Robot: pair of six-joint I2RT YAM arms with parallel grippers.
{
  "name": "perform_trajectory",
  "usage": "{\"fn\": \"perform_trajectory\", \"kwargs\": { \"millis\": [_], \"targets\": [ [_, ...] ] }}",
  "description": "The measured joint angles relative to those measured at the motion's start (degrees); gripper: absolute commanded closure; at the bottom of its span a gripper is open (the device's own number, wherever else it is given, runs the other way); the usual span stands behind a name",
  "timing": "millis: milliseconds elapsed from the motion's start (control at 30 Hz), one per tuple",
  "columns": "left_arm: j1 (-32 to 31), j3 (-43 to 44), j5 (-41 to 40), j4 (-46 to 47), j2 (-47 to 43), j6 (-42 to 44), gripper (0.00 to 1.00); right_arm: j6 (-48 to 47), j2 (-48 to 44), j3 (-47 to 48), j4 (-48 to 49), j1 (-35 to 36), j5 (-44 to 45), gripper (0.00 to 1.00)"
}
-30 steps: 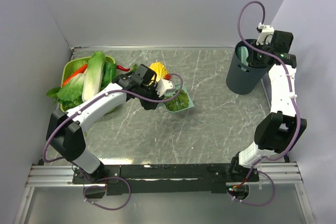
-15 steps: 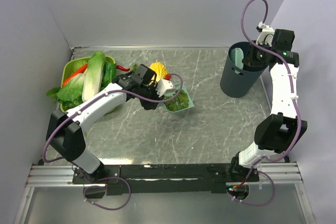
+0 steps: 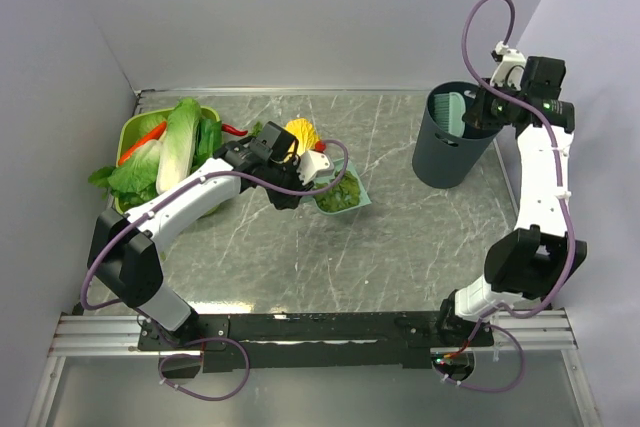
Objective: Sweep away the paper scraps from the table
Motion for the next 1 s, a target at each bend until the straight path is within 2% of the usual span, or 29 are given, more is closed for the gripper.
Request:
{"fn": "perform_trajectory", "kwargs": {
  "millis": [200,367,733,833,1000],
  "targets": [
    [0.0,2.27,0.37,-0.37,0.11,0.24,0.99,-0.96,-5.2,0.26,1.55,0.0,3.39,1.0],
    [0.0,4.66,0.31,-0.39,0.55,0.24,0.99,-1.09,-13.53,-0.7,4.63,0.0,5.16,1.0],
    [0.0,14.67,-1.81,0.74,6.64,-2.05,0.99,-1.73,-35.39,-4.55,6.03,0.7,0.46,1.0],
    [0.0,19.87,-2.75,1.84,10.03,-3.74,0.99,-3.04,-39.98,-8.55,3.98,0.76,-0.96,1.0],
    [0.0,30.29,-4.22,3.69,17.79,-6.08,0.99,-6.43,-45.9,-20.46,-2.84,0.76,-1.36,1.0]
  ]
}}
